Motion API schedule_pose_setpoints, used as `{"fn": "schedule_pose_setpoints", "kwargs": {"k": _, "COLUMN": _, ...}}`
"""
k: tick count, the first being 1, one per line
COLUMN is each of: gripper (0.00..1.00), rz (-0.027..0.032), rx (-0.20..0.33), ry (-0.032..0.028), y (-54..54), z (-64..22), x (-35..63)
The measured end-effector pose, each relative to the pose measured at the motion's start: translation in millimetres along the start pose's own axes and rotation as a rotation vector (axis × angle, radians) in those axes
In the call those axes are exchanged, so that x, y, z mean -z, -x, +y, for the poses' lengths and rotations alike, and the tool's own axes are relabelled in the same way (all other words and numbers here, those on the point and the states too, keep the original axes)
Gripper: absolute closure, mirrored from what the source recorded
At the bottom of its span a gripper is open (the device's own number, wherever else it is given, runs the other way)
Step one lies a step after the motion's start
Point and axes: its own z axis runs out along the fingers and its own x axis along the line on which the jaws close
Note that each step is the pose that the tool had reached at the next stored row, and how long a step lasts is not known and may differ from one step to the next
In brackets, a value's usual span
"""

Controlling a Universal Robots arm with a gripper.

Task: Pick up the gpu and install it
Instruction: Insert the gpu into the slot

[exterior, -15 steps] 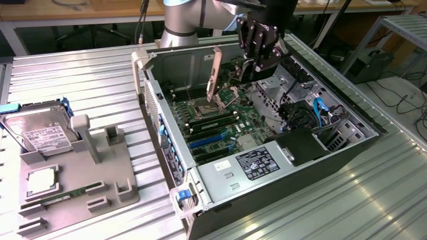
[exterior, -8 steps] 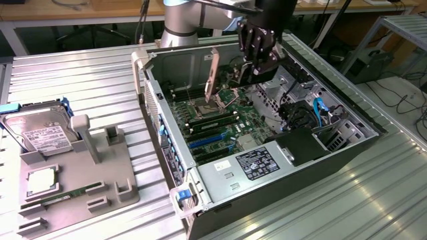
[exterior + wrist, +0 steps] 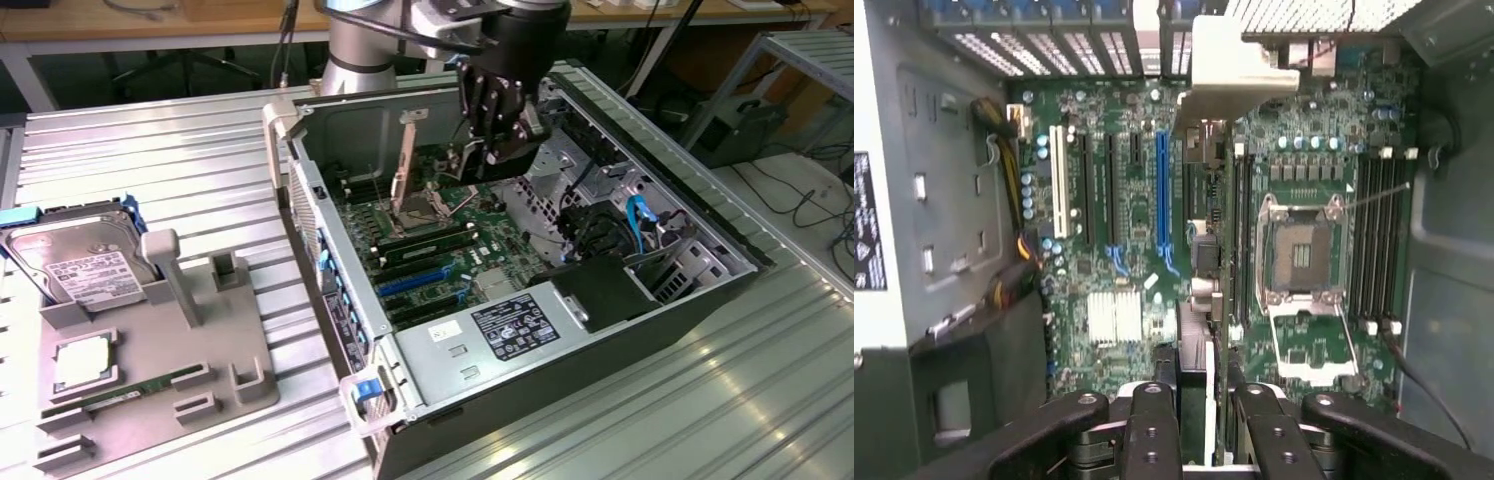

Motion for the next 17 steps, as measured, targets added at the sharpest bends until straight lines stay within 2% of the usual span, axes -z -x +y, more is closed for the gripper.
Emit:
{"fn": "schedule_pose_setpoints", "kwargs": {"k": 3, "gripper": 0.73, "rz": -0.0001, "rx": 0.000, "ry": -0.0001, "y": 0.7, "z": 8.4, "x": -5.0}}
{"fn": "schedule_pose_setpoints", "kwargs": {"k": 11, "gripper": 0.73, "rz": 0.0029, "rx": 0.019, "ry": -0.0001, "y": 0.9, "z": 9.8, "x": -17.5}}
{"fn": "schedule_pose_setpoints", "kwargs": {"k": 17, "gripper": 0.73, "rz": 0.0029, "rx": 0.019, "ry": 0.0001, "y": 0.9, "z": 9.9, "x": -19.0}}
